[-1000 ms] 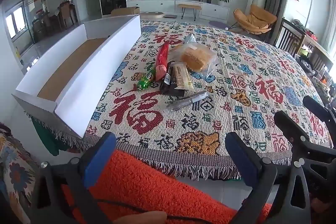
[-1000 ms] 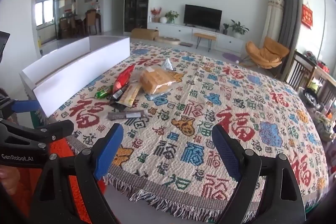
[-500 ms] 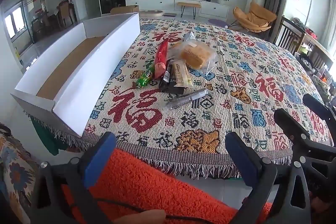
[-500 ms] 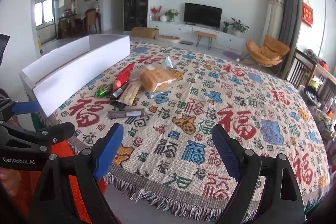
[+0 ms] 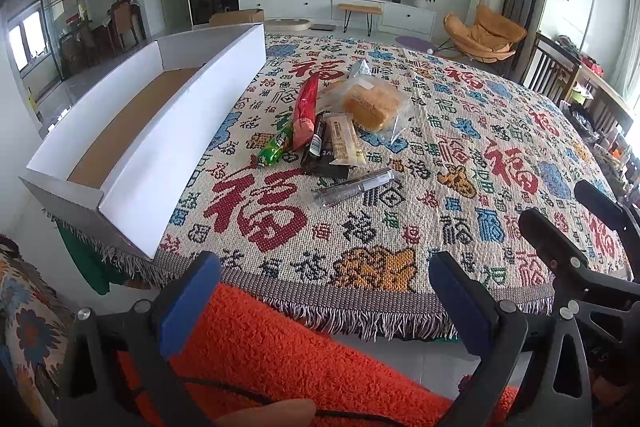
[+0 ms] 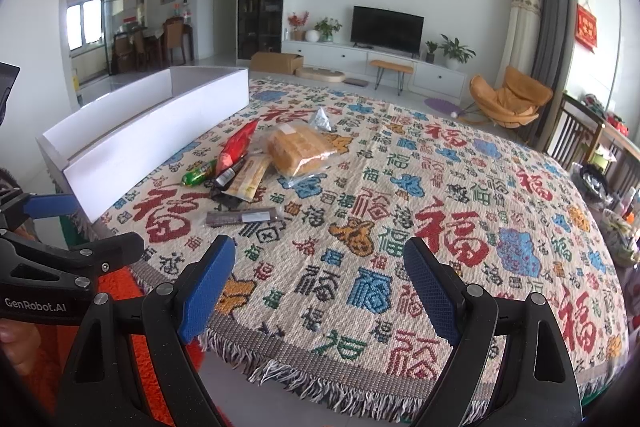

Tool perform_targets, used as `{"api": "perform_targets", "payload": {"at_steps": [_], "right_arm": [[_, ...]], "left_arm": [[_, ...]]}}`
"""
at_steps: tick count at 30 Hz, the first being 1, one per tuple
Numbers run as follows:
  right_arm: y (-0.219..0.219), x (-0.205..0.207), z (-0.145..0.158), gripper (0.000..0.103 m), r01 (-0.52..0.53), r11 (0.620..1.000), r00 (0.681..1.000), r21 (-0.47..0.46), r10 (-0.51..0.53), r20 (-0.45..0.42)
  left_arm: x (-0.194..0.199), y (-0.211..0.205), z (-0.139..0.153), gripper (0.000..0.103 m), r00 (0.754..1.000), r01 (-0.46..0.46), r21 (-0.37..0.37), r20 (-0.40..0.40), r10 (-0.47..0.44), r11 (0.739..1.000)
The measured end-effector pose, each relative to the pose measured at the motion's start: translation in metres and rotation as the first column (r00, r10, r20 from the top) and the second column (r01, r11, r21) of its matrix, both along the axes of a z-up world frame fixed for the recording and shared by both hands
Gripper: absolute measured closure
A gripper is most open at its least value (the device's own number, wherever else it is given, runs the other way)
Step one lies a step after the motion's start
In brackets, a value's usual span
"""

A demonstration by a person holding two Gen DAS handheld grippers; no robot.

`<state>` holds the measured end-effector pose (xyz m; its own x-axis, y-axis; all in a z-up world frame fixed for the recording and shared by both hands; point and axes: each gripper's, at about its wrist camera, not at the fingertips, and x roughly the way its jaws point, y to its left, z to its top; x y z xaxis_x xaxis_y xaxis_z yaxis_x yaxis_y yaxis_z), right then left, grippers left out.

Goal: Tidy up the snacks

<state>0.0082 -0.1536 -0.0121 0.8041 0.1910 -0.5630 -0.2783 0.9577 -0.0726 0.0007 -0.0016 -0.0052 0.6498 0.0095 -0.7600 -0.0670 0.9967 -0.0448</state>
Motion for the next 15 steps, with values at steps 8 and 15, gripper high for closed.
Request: {"api": "perform_targets", "payload": {"at_steps": [8, 15], "right_arm": [[0.0, -0.0001, 0.0, 0.014, 0.0, 1.0, 1.0, 0.0, 0.0, 0.0], [0.0005, 0.0001, -0.0002, 0.014, -0.002, 1.0, 1.0, 0.0, 0.002, -0.001]], "left_arm": [[-0.0001, -0.0003, 0.0001, 0.0, 1.0, 0.0, -0.001, -0.001, 0.0, 1.0], [0.0001, -0.0002, 0.0001, 0.0, 1.0, 0.0, -0.001, -0.001, 0.0, 1.0]]}}
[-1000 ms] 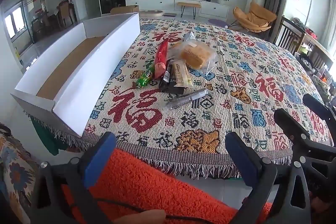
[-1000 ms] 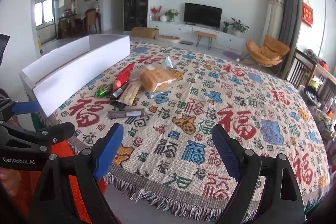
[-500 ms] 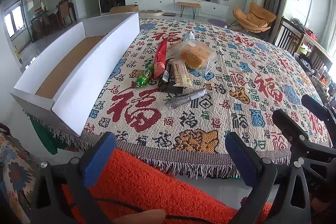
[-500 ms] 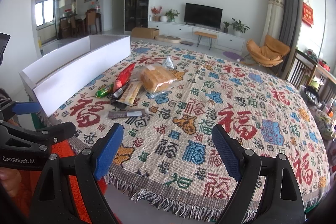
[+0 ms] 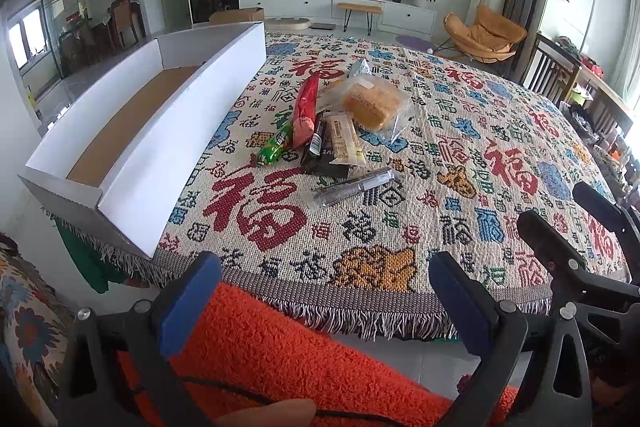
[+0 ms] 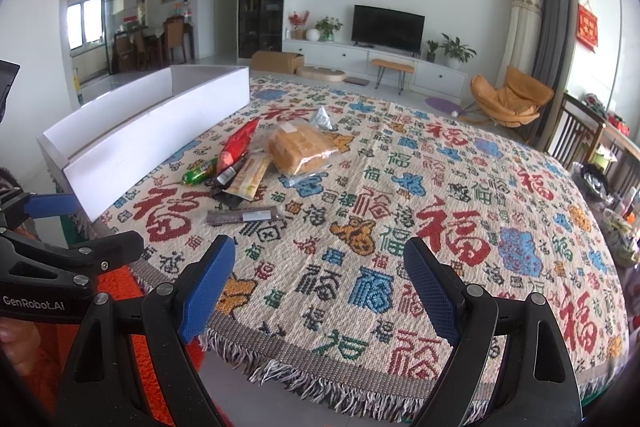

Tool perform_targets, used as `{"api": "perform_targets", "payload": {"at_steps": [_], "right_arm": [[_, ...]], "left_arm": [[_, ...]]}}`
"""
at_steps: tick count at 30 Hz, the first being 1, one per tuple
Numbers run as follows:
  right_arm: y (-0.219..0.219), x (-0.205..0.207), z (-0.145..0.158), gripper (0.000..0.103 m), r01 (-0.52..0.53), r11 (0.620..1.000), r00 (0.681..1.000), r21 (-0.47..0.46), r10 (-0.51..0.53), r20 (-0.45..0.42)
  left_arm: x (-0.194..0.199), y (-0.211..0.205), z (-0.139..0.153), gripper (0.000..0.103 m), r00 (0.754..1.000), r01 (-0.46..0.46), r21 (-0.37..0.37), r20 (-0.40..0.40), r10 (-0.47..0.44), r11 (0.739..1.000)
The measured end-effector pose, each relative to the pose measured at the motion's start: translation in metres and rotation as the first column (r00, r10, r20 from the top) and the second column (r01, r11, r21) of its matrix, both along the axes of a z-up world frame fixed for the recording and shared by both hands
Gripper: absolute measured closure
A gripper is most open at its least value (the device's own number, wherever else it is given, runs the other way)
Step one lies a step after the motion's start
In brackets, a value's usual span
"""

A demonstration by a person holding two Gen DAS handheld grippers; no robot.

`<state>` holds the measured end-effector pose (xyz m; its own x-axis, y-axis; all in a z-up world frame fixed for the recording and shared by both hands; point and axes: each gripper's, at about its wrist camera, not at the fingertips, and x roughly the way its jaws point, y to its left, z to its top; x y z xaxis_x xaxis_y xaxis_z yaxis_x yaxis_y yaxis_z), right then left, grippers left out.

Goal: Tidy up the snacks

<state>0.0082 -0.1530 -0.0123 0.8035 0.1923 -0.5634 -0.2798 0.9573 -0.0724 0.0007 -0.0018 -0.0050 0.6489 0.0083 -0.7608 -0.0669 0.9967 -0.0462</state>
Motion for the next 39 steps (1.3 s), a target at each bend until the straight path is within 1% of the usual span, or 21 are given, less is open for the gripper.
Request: {"api": "perform_targets", "payload": {"at_steps": [39], "right_arm": [[0.0012, -0.0005, 0.0013, 0.014, -0.003, 1.0, 1.0, 0.001, 0.003, 0.003]], "left_arm": [[-0.0012, -0.0007, 0.0013, 0.0, 1.0, -0.001, -0.004, 0.001, 0.001, 1.0]]}}
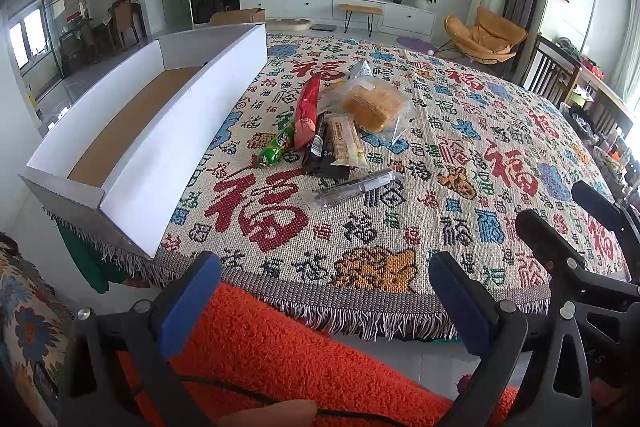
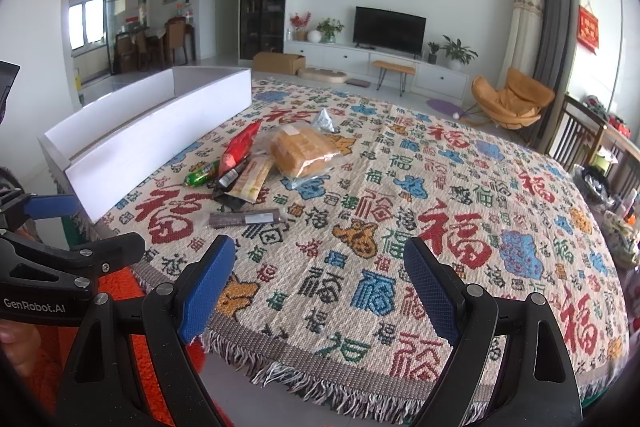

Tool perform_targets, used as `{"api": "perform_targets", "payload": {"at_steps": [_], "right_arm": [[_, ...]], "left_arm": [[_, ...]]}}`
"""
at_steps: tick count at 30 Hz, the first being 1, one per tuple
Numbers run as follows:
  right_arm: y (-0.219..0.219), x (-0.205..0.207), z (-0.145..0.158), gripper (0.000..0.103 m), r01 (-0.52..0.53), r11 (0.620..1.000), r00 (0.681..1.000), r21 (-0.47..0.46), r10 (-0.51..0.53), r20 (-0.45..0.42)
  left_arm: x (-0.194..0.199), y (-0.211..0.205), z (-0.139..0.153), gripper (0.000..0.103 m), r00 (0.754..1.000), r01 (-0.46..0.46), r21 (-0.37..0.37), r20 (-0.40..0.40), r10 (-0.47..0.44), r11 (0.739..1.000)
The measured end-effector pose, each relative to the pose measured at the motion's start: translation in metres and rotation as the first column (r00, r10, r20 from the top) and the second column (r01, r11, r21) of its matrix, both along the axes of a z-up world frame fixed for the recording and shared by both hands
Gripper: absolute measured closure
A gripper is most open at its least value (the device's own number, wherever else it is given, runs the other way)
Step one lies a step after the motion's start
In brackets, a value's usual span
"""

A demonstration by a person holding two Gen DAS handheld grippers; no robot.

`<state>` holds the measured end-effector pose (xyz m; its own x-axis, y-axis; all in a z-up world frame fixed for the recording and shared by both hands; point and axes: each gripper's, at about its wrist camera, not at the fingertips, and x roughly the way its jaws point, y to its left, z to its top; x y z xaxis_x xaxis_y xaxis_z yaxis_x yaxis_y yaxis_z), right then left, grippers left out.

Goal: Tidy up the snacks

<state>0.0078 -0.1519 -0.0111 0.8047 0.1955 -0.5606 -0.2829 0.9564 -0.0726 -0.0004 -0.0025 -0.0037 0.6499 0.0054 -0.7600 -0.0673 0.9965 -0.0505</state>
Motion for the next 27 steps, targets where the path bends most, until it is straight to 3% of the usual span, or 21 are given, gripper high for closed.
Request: {"api": "perform_targets", "payload": {"at_steps": [27], "right_arm": [[0.0023, 0.0009, -0.0018, 0.014, -0.002, 1.0, 1.0, -0.001, 0.002, -0.002]], "left_arm": [[-0.0001, 0.0017, -0.0004, 0.0, 1.0, -0.001, 0.0, -0.001, 0.001, 1.0]]}}
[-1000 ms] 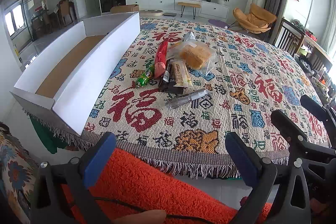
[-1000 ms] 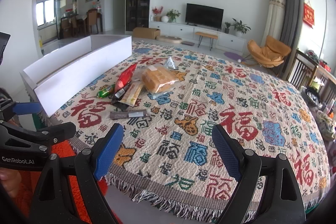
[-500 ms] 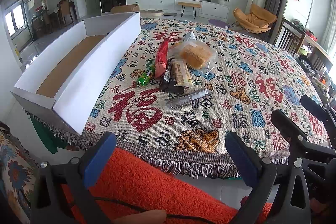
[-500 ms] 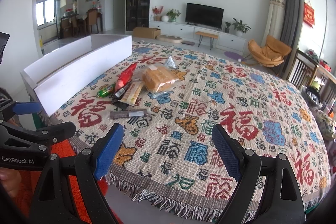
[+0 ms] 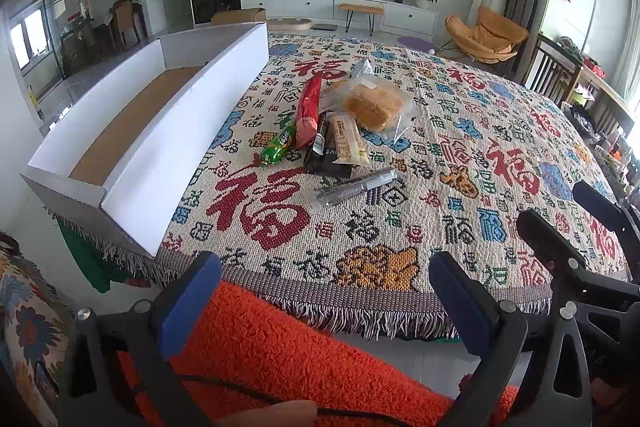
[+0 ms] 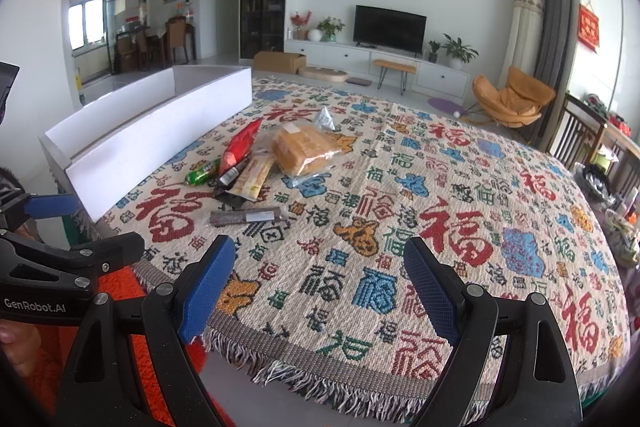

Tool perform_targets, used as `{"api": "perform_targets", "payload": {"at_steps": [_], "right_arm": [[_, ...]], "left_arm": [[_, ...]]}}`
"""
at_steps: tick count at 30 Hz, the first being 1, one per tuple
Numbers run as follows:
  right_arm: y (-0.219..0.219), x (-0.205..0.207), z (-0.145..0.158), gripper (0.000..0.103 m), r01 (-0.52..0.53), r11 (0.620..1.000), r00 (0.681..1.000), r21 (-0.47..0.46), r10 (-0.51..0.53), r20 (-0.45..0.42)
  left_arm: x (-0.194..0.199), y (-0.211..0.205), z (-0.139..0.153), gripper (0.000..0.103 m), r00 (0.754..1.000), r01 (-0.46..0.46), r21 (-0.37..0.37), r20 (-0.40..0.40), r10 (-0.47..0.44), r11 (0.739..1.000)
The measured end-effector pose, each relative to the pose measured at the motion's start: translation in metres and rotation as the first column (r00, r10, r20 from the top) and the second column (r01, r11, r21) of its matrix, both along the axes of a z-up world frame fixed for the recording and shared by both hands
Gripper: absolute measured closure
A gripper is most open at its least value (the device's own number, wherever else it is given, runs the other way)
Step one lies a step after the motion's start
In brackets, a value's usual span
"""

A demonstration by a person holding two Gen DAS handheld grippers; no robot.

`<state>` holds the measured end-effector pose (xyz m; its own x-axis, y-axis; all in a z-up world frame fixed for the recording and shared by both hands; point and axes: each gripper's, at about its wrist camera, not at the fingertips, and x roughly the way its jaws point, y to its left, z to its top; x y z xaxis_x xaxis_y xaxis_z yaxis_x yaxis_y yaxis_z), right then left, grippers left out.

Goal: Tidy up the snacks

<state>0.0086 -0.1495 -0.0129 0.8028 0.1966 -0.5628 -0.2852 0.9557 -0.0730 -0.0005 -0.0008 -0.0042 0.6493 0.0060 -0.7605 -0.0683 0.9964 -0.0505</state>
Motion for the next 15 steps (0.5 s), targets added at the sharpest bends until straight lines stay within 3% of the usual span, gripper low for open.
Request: {"api": "perform_targets", "payload": {"at_steps": [15], "right_arm": [[0.0004, 0.0008, -0.0025, 0.014, -0.001, 1.0, 1.0, 0.0, 0.001, -0.008]], "left_arm": [[0.0, 0.0001, -0.0001, 0.0, 1.0, 0.0, 0.0, 0.0, 0.0, 1.0]]}}
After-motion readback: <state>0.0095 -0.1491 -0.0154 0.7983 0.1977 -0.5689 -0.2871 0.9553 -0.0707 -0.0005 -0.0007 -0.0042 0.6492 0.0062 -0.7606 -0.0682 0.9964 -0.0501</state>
